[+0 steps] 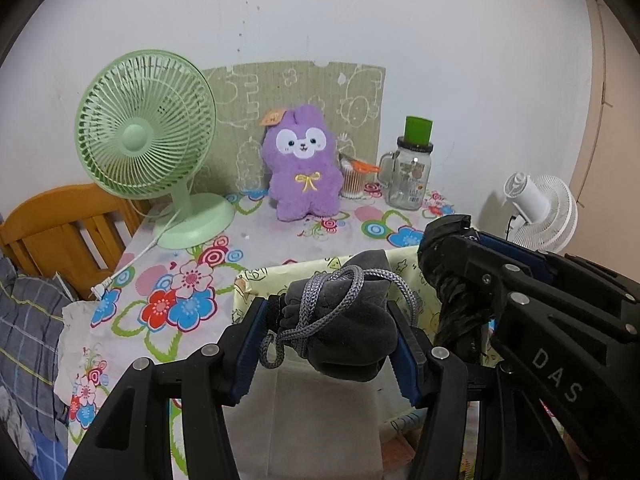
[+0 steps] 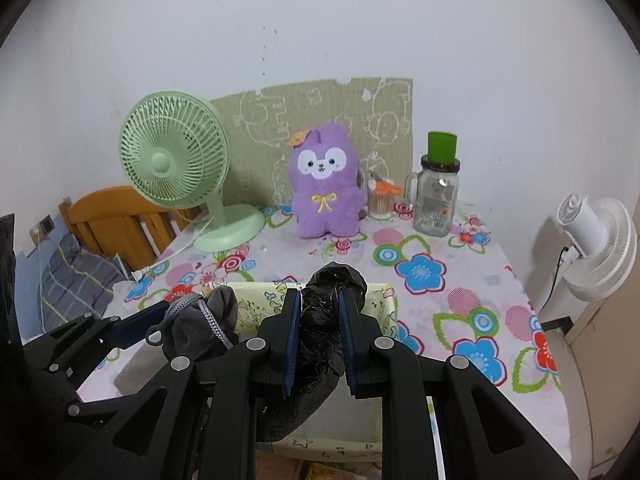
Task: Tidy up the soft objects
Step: 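Carry the black bag and grey glove over the fabric box with both grippers, then open both grippers to drop the bag and glove into the box, then withdraw both grippers from the box and move back toward the remaining items, then grasp the cartoon-print pouch with the right gripper while the left grasps the rolled white towel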
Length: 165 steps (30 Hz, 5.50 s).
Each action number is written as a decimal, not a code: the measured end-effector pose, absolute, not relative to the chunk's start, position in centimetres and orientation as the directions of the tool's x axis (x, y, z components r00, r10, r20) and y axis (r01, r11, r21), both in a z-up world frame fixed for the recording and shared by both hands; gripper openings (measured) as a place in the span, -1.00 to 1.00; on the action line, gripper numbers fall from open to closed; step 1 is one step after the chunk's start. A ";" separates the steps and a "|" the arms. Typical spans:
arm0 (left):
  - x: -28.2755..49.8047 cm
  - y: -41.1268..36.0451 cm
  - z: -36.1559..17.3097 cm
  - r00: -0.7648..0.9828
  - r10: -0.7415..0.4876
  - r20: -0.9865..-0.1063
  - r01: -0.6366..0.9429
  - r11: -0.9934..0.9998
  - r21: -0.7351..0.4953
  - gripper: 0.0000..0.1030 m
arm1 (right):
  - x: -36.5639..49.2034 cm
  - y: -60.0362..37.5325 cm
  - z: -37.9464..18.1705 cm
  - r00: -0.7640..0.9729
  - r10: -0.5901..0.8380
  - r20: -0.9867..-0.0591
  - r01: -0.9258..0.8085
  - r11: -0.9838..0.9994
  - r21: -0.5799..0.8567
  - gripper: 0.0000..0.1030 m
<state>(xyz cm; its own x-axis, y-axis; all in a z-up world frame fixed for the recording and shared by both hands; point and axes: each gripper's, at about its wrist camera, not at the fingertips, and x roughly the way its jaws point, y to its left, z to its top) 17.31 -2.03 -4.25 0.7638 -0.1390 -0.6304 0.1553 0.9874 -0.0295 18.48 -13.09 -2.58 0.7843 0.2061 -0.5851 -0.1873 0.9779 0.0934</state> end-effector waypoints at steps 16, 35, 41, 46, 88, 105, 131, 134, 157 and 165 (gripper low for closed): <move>19.6 -2.6 -7.5 0.724 -0.122 -0.679 0.147 0.989 -0.021 0.72 | 21.9 -13.5 -6.8 0.722 0.176 -0.669 -0.144 0.984 0.104 0.15; 18.7 -2.5 -7.1 0.731 -0.101 -0.674 0.126 0.992 -0.011 0.95 | 20.2 -14.3 -6.5 0.738 0.157 -0.656 -0.122 0.988 0.099 0.75; 17.7 -2.6 -6.3 0.744 -0.102 -0.660 0.128 0.992 -0.009 0.99 | 19.2 -14.3 -5.6 0.754 0.157 -0.638 -0.122 0.988 0.098 0.79; 16.7 -2.6 -5.7 0.758 -0.103 -0.644 0.131 0.991 -0.005 0.99 | 18.1 -14.3 -4.9 0.766 0.154 -0.624 -0.124 0.988 0.091 0.79; 7.6 -2.7 -1.9 0.836 -0.099 -0.539 0.129 0.991 0.019 0.99 | 8.7 -14.4 -0.6 0.834 0.171 -0.525 -0.151 0.985 0.081 0.80; 4.9 -2.7 -1.6 0.848 -0.100 -0.521 0.130 0.991 0.021 0.99 | 5.7 -14.4 -0.3 0.843 0.175 -0.508 -0.159 0.984 0.075 0.79; 3.1 -1.7 -5.6 0.815 -0.099 -0.571 0.111 0.994 -0.013 0.99 | 4.0 -13.3 -4.0 0.803 0.183 -0.568 -0.175 0.982 0.069 0.79; 3.5 -1.6 -6.4 0.805 -0.092 -0.586 0.103 0.995 -0.013 0.99 | 4.2 -13.2 -4.8 0.791 0.184 -0.583 -0.174 0.982 0.074 0.79; 7.0 -1.8 -12.1 0.701 -0.094 -0.707 0.104 0.994 -0.029 0.99 | 7.7 -13.3 -10.8 0.689 0.177 -0.703 -0.158 0.983 0.092 0.79; 8.4 -2.1 -13.2 0.671 -0.094 -0.735 0.107 0.994 -0.030 0.99 | 9.1 -13.5 -12.1 0.660 0.178 -0.730 -0.150 0.983 0.104 0.74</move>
